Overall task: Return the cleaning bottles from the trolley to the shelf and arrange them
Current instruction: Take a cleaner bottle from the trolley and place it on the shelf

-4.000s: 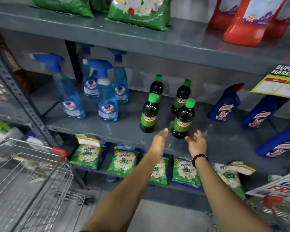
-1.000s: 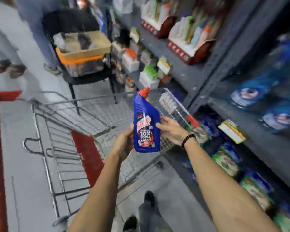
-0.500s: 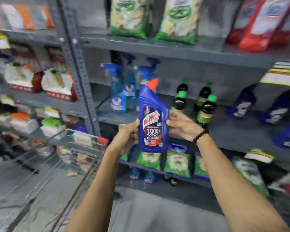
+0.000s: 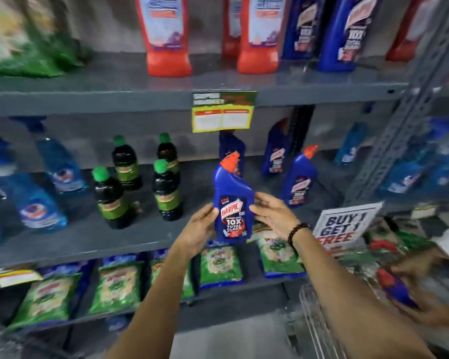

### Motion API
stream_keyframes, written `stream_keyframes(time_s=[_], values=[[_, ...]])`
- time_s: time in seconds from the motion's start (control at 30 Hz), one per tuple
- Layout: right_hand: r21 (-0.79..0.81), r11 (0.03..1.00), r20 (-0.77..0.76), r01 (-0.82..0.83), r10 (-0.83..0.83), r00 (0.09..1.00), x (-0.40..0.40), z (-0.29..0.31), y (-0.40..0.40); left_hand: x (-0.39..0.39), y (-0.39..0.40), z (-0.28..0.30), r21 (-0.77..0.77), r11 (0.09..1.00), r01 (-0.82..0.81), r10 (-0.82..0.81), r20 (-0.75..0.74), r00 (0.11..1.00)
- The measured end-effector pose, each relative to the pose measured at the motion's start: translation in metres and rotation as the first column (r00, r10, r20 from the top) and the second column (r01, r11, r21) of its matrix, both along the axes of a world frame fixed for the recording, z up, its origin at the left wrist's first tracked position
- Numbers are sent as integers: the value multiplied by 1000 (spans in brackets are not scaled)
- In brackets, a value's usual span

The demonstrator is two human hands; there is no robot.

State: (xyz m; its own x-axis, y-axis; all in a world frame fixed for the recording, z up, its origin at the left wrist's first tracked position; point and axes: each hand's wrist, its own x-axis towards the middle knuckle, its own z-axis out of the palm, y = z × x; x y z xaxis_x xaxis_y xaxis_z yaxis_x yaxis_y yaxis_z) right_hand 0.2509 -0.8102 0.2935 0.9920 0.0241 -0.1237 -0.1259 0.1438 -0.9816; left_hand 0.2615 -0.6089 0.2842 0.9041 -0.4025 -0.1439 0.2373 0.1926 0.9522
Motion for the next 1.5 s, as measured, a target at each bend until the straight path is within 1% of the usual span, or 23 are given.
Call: stream_keyframes(time_s=[0.07,0.17,0.3,0.43,0.5,0.57,0.63,0.67,0.77,0.83,0.9,0.97,1.03,1.17,1.27,1.5], values=[[-48,998,11,32,-32,999,15,-4,-13,19,-22,2,14,1000,-24,24,-2,1000],[-58,994,15,90,-89,996,34,-13,-21,42,-41,0,37,998,-47,47,2,999],[-95,984,74,152,-146,987,60,-22,-26,65,-54,-4,81,995,-50,49,6,999],[-116,982,75,151,-143,987,86,-26,-36,85,-68,-10,80,995,-64,64,2,998],[-100,983,68,157,-151,986,95,-28,-42,94,-73,-12,53,995,-90,90,-2,996],[-38,988,44,151,-149,988,102,-30,-47,101,-75,-15,42,993,-110,111,-2,994],[18,993,7,119,-119,993,102,-36,-48,104,-74,-20,71,989,-132,132,0,991],[21,993,-22,113,-112,993,99,-41,-48,104,-74,-25,105,984,-147,146,12,989],[-75,991,-86,114,-120,989,90,-60,-44,95,-73,-41,224,959,-175,160,85,983],[-166,982,-66,94,-107,992,88,-69,-40,92,-76,-50,297,936,-189,154,137,979],[-244,963,-40,115,-128,991,90,-73,-37,92,-80,-55,398,883,-250,180,205,962],[-309,941,-24,140,-155,988,93,-74,-36,90,-83,-58,450,836,-314,228,235,945],[-364,920,-11,144,-159,987,96,-75,-38,89,-83,-59,470,813,-343,252,247,936],[-413,898,0,153,-168,986,94,-77,-41,85,-80,-58,498,799,-337,232,262,937],[-413,894,-3,174,-192,981,89,-79,-40,81,-77,-58,500,796,-340,230,269,935],[-411,898,-3,159,-175,984,85,-77,-41,76,-76,-60,479,813,-332,246,236,940]])
